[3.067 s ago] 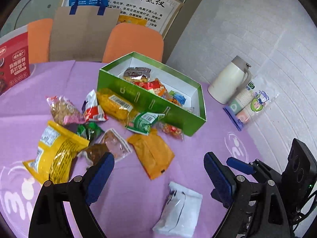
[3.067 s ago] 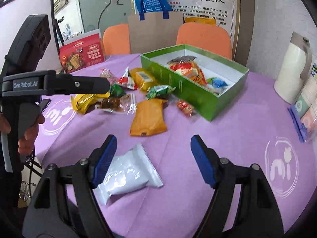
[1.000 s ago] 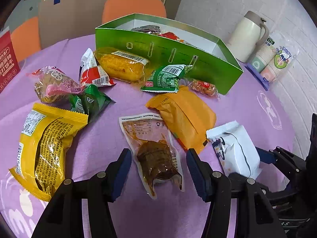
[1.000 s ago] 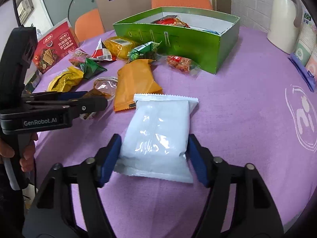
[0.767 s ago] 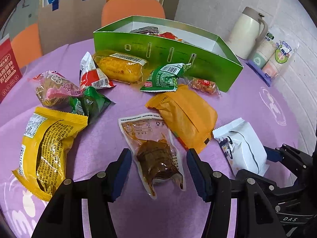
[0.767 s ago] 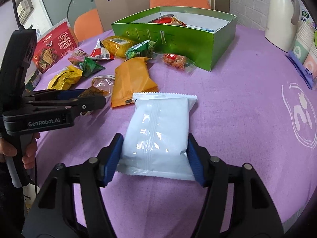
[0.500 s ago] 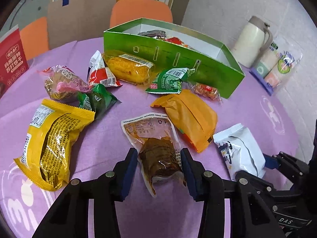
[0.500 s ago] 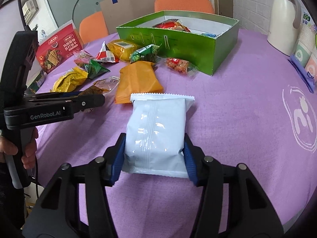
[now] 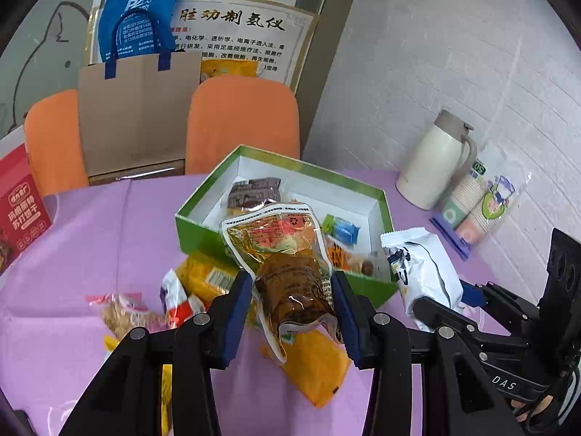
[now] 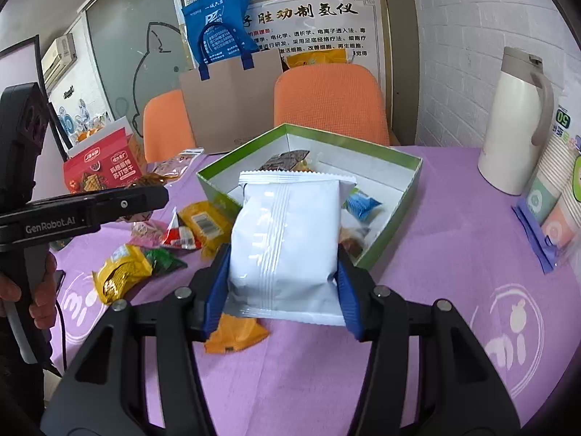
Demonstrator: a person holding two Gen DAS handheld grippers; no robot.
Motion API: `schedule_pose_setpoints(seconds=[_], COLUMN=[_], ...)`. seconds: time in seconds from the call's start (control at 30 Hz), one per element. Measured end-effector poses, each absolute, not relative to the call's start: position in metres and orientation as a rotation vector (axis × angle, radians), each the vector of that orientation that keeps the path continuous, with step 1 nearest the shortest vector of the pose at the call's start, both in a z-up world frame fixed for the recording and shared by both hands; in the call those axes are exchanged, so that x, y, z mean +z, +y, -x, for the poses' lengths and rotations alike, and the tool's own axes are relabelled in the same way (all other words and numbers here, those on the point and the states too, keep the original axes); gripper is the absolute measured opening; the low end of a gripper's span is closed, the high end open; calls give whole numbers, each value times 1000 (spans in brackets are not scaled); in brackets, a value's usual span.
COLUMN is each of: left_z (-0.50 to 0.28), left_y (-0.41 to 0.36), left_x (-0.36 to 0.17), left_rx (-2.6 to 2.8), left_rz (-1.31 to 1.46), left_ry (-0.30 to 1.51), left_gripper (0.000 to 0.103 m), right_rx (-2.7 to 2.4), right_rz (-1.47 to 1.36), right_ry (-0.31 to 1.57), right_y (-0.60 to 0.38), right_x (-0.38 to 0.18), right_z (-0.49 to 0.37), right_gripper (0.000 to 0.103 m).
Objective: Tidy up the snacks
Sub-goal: 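Carry both packets into the green box and open both grippers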
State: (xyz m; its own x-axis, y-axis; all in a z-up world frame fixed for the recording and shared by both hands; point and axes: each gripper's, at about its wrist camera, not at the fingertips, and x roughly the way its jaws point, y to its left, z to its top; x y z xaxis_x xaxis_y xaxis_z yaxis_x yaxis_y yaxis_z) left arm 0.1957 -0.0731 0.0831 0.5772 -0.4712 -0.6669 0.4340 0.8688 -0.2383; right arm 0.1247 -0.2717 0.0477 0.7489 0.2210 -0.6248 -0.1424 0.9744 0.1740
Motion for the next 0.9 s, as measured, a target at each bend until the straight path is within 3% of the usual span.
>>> schedule_pose_setpoints(seconds=[0.17,0.5,0.6,0.67,0.7,0.73,0.9], left_z=[-249,-309,-316,-318,-318,-314,-304], left_y=[-85,-113,-118,-119,-117,-115,-111], left_x=[87,43,30,22,20,19,22], left_rx=[-503,-458,-473,-467,-455,-426,-390], left_rz=[75,29,25,14,8,2,-7], left_ry=[804,880,908,927,925,905,864], left_gripper=[45,47,54,72,89,94,95], right_rx=[159,106,119,83,71,75,88], right_rz=[-99,-128,-83,-6,23,42,53], right_ry=[715,772,781,786,766,747,740], right_y=[-278,-298,-293,-286,-285,-284,-286], right_x=[39,3,-4,-8,-8,-7,-2], right_z=[-177,-238,-246,-247,-244,-241,-231], right_gripper=[55,55,62,78,80,81,81])
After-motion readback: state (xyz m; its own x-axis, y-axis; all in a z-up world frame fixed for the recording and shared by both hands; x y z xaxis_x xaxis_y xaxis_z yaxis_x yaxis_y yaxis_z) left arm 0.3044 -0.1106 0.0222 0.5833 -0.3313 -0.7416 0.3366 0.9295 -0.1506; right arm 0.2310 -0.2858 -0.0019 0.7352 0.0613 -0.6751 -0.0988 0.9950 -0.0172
